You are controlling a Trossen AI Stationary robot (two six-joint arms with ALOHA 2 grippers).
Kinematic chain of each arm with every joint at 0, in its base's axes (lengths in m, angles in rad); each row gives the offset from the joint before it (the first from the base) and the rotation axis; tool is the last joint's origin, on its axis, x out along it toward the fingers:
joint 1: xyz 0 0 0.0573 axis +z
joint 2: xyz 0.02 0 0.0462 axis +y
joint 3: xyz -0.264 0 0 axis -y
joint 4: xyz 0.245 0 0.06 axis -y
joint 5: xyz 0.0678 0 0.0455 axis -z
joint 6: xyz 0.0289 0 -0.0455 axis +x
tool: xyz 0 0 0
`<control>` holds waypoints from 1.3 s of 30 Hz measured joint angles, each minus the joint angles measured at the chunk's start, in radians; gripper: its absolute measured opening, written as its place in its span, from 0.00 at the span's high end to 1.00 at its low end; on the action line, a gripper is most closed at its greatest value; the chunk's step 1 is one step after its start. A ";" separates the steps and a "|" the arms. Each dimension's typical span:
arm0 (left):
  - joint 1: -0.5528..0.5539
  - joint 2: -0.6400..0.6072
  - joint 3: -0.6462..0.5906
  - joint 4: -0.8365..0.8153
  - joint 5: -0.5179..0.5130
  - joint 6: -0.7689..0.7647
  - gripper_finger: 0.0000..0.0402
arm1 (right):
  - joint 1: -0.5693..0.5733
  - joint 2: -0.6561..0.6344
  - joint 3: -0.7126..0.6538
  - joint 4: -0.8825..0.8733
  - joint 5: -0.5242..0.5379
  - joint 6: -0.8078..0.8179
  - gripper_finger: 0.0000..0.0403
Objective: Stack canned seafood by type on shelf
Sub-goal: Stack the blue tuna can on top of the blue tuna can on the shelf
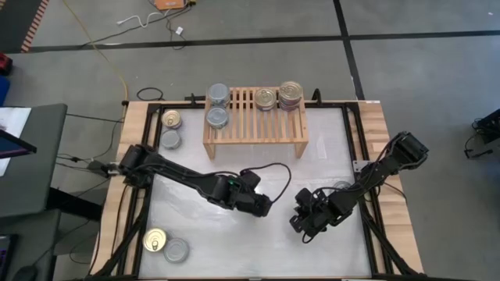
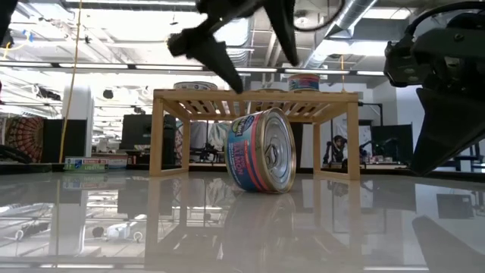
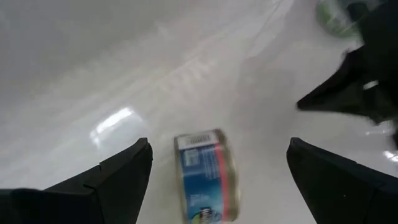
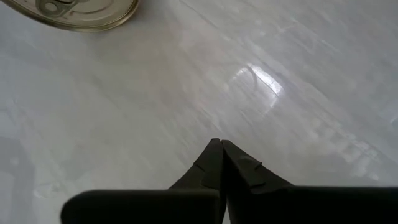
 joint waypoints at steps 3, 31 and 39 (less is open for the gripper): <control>0.000 0.037 0.002 0.034 0.036 -0.002 0.12 | 0.000 0.000 0.000 0.004 0.000 0.000 0.94; 0.017 0.032 0.000 -0.167 0.184 -0.029 0.55 | 0.000 0.000 0.000 0.021 0.003 -0.001 0.93; 0.033 -0.225 0.000 -0.133 0.043 0.066 0.55 | -0.001 0.000 0.000 -0.004 0.004 -0.026 0.92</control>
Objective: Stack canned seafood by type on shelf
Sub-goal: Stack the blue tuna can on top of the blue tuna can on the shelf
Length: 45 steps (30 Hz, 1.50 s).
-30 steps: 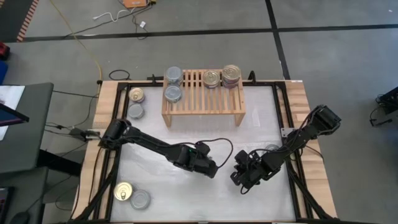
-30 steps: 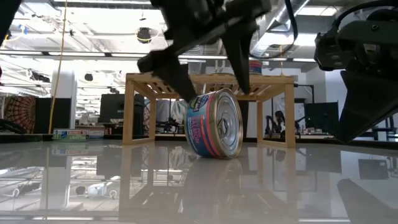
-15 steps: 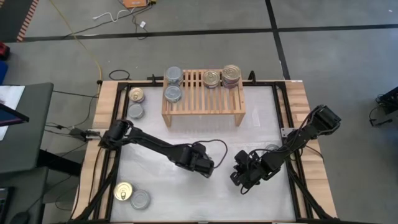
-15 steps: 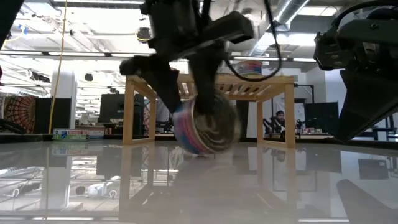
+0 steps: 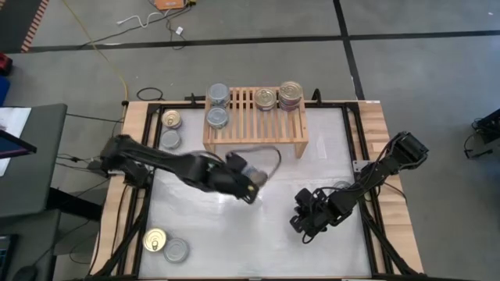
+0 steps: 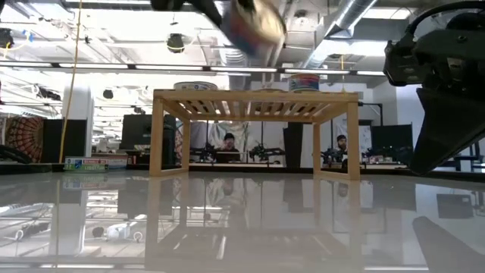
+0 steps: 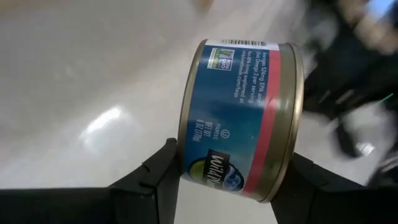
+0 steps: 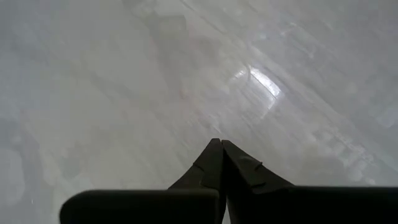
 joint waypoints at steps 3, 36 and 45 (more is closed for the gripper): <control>0.014 -0.093 0.001 0.010 -0.042 0.049 0.55 | -0.007 0.000 0.000 -0.013 0.000 -0.002 0.92; 0.110 -0.219 -0.887 1.536 0.190 -0.208 0.55 | -0.055 0.000 -0.001 -0.005 0.004 -0.021 0.92; 0.104 -0.220 -0.886 1.537 0.180 -0.208 0.55 | -0.059 0.000 -0.001 0.004 0.004 -0.027 0.92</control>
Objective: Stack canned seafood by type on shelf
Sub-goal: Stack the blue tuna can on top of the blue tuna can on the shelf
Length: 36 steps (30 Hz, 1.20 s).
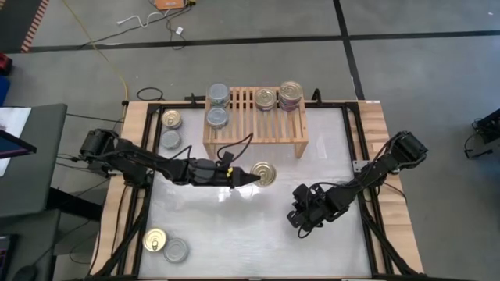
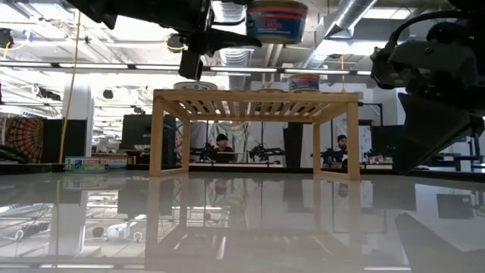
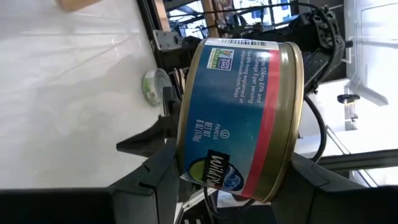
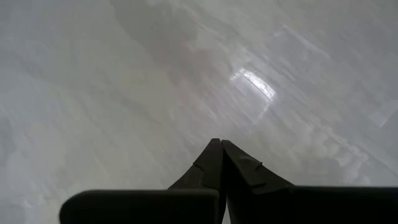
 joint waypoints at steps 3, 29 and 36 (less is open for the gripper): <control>-0.002 0.000 0.000 -0.002 -0.009 -0.001 0.55 | 0.001 0.000 0.000 0.000 0.000 0.000 0.92; 0.294 0.001 0.208 -0.179 0.108 0.090 0.55 | -0.008 0.000 0.000 0.031 -0.001 0.000 0.92; 0.441 0.001 0.289 -0.255 0.178 0.088 0.53 | -0.034 0.000 0.000 0.030 0.000 0.000 0.92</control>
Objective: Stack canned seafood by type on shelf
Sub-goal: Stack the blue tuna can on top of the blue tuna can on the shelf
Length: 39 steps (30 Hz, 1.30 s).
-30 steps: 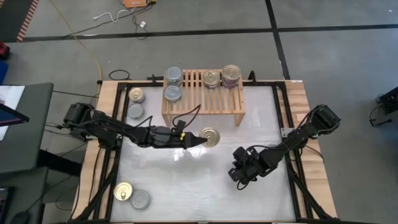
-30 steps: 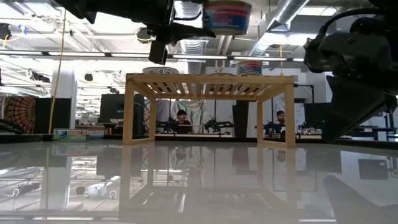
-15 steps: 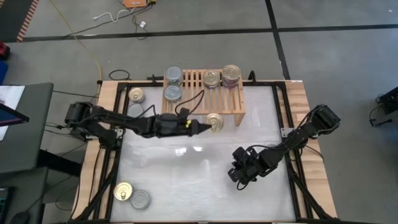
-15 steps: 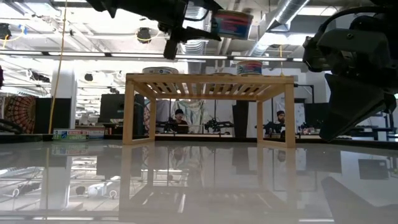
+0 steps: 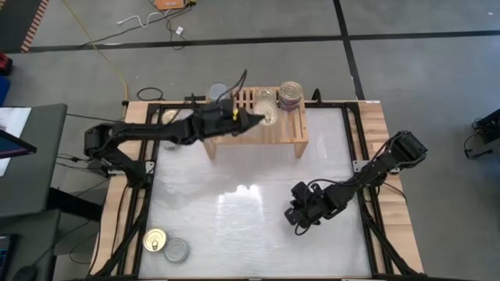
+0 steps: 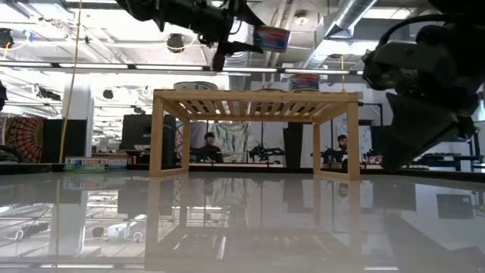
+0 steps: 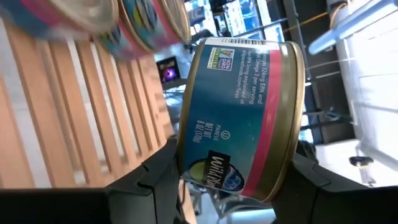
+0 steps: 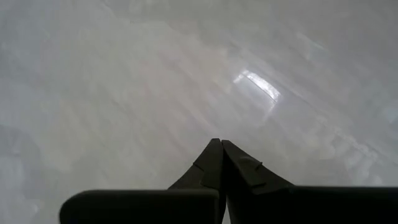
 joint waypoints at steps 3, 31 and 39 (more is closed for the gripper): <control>0.057 0.000 0.044 -0.074 0.038 0.032 0.53 | -0.011 0.000 0.000 -0.001 0.000 0.005 0.92; 0.383 0.365 0.952 -1.025 0.419 0.574 0.53 | -0.170 0.000 0.001 0.045 0.000 0.021 0.92; 0.477 0.536 1.135 -1.173 0.734 0.641 0.53 | -0.192 0.000 0.001 0.037 0.000 0.044 0.92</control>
